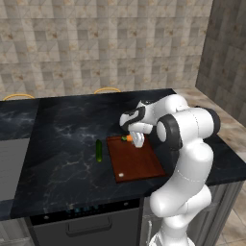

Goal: Place the two vegetables and bowl onto the tray for setting up a vegetable dip station.

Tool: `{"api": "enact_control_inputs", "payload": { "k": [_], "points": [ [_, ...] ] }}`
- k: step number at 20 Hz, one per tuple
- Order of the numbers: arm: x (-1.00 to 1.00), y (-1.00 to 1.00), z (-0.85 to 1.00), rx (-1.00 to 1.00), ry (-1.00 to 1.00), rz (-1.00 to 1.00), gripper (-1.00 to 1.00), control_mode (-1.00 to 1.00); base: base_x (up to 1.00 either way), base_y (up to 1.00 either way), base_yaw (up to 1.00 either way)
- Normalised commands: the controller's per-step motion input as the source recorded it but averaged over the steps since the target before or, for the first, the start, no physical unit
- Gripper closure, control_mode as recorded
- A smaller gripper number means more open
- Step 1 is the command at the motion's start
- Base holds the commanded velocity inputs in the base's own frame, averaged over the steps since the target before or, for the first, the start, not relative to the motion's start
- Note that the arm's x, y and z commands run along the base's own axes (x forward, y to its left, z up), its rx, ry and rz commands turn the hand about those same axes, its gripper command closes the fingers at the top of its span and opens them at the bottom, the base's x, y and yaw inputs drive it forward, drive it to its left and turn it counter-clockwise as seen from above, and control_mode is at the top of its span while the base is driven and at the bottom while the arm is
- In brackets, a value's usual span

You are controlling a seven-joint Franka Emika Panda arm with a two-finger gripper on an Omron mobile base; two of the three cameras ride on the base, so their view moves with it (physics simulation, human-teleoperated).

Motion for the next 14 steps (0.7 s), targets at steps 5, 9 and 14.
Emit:
{"api": "enact_control_inputs", "payload": {
  "k": [5,9,14],
  "points": [
    [0.05,0.05,-0.15,0.00,0.00,0.05,1.00,-1.00,0.00,0.00,0.00],
    [0.15,0.00,-0.10,0.00,0.00,0.04,1.00,-1.00,0.00,0.00,0.00],
    [0.19,0.01,-0.09,0.00,0.00,0.03,1.00,-1.00,0.00,0.00,0.00]
  ]
}}
